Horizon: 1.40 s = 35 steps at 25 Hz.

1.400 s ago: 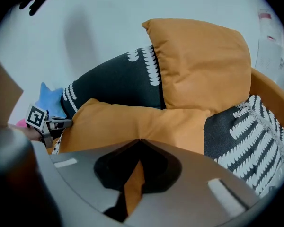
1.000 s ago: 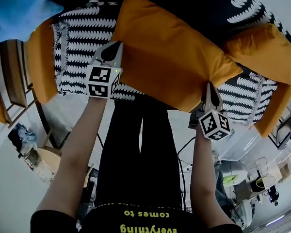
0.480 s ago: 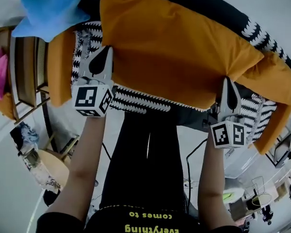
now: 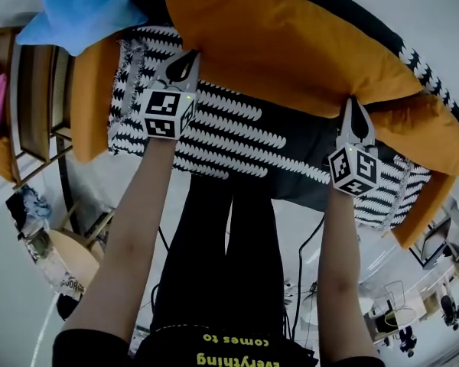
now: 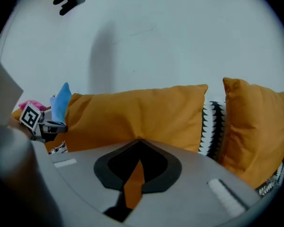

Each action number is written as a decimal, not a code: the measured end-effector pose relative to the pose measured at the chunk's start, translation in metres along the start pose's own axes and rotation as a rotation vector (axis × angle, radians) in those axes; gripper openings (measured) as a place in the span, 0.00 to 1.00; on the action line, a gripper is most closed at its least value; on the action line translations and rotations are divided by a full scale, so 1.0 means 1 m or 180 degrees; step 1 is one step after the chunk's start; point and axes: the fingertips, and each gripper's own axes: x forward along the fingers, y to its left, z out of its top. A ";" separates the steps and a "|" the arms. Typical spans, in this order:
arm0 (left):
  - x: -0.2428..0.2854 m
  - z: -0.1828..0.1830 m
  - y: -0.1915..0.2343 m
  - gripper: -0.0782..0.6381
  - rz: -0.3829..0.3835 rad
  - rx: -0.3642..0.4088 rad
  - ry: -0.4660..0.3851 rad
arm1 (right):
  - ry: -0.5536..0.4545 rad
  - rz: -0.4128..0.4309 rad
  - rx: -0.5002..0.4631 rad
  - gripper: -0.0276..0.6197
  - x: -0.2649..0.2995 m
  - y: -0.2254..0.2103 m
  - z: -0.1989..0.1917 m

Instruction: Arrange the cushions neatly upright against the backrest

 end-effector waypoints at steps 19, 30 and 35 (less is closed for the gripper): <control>-0.055 0.074 -0.016 0.23 0.0037 0.0125 -0.0358 | -0.0503 -0.0146 0.0367 0.16 -0.049 -0.001 0.066; -0.178 0.188 -0.035 0.16 0.0184 0.0069 -0.0819 | -0.1043 0.0119 0.0283 0.06 -0.177 0.060 0.190; -0.232 0.241 -0.046 0.11 0.0073 -0.0009 -0.1135 | -0.1239 0.0263 0.0182 0.06 -0.226 0.087 0.248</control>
